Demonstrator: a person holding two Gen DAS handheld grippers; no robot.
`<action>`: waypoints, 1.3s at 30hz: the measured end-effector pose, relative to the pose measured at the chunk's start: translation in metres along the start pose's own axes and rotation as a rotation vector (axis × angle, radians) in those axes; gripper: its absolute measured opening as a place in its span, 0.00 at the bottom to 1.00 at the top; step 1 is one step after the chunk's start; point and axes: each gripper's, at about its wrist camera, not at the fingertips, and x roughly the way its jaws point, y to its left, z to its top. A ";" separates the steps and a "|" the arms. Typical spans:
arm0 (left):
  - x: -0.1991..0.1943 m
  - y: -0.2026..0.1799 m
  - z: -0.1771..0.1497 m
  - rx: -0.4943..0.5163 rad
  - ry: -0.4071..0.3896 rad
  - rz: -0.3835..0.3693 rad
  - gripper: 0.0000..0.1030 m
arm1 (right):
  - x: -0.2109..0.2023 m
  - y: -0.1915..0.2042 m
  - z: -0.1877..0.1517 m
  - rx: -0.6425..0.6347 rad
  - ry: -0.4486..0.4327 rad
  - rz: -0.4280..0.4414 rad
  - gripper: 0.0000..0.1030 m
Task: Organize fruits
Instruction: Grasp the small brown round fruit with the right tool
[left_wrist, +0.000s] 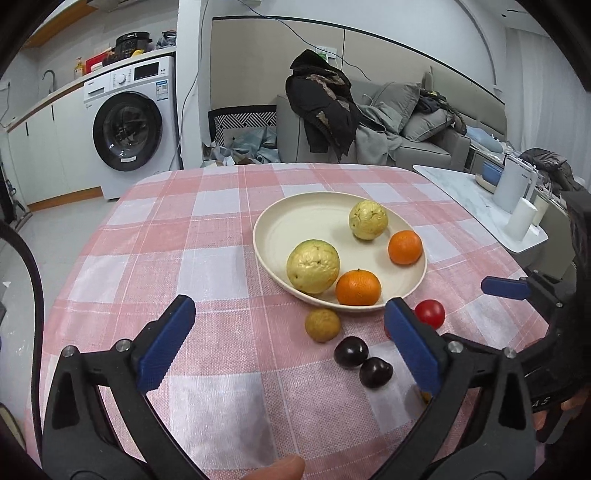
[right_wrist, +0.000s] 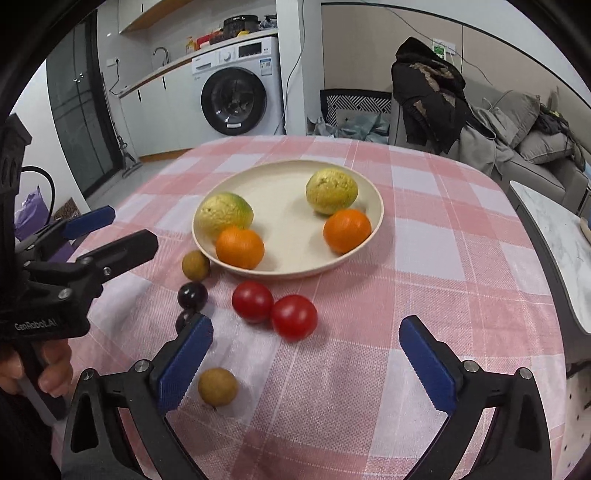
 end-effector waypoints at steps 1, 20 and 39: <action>-0.001 -0.001 -0.001 0.002 0.004 -0.007 0.99 | 0.000 0.001 -0.001 0.003 0.007 0.006 1.00; 0.002 -0.005 -0.017 0.053 0.060 -0.013 0.99 | -0.010 -0.023 0.000 0.026 0.048 0.010 1.00; 0.013 -0.009 -0.027 0.062 0.101 -0.040 0.99 | 0.010 0.011 -0.017 -0.078 0.165 0.213 0.82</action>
